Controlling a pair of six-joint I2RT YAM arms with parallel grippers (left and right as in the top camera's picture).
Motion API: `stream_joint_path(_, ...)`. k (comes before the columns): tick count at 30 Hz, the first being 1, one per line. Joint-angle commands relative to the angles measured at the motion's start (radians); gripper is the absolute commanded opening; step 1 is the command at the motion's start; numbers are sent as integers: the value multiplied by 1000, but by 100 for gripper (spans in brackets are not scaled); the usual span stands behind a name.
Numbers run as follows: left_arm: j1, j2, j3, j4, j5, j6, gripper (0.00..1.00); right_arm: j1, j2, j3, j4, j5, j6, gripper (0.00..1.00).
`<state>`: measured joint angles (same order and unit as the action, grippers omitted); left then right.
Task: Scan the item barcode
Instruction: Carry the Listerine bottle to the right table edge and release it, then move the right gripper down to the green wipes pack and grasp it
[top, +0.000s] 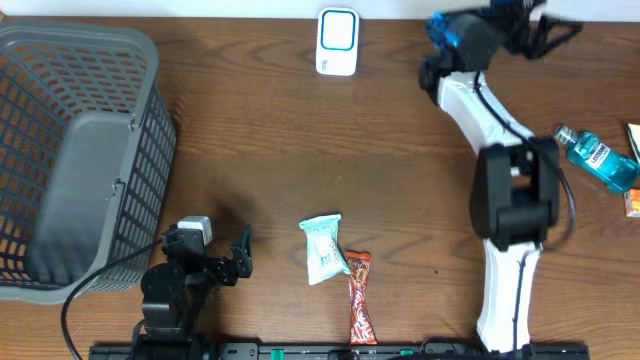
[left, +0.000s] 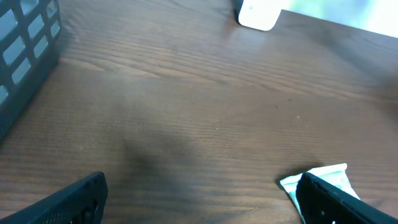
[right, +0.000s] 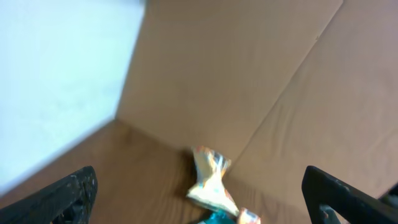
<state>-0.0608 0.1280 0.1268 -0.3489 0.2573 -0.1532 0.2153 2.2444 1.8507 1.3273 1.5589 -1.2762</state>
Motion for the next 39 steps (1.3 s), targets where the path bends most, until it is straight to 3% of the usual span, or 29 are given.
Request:
stream_joint_path(1, -3, -4, -5, -18, 5, -1, 96, 72, -208, 35, -126, -94, 22, 99)
stream_joint_path(7, -3, -4, -5, -18, 5, -1, 96, 233, -463, 35, -741, -246, 217, 99)
stream_joint_path(11, -3, -4, -5, -18, 4, -1, 97, 339, -583, 35, -1239, -333, 462, 99)
stream_joint_path(13, -3, -4, -5, -18, 5, -1, 97, 379, -618, 35, -1501, -371, 638, 99)
stream_joint_path(16, -3, -4, -5, -18, 5, -1, 97, 421, -635, 35, -1933, -481, 1030, 99)
stream_joint_path(18, -3, -4, -5, -18, 5, -1, 96, 427, -634, 33, -2157, -656, 1278, 99)
stream_joint_path(20, -3, -4, -5, -18, 5, -1, 96, 414, -625, 17, -2324, -978, 1496, 99)
stream_joint_path(24, -3, -4, -5, -18, 5, -1, 96, 386, -596, -51, -2382, -1560, 1645, 99)
stream_joint_path(27, -3, -4, -5, -18, 5, -1, 96, 396, -568, -111, -2385, -1816, 1650, 99)
stream_joint_path(39, -3, -4, -5, -18, 5, -1, 96, 464, -542, -468, -2377, -1859, 1681, 97)
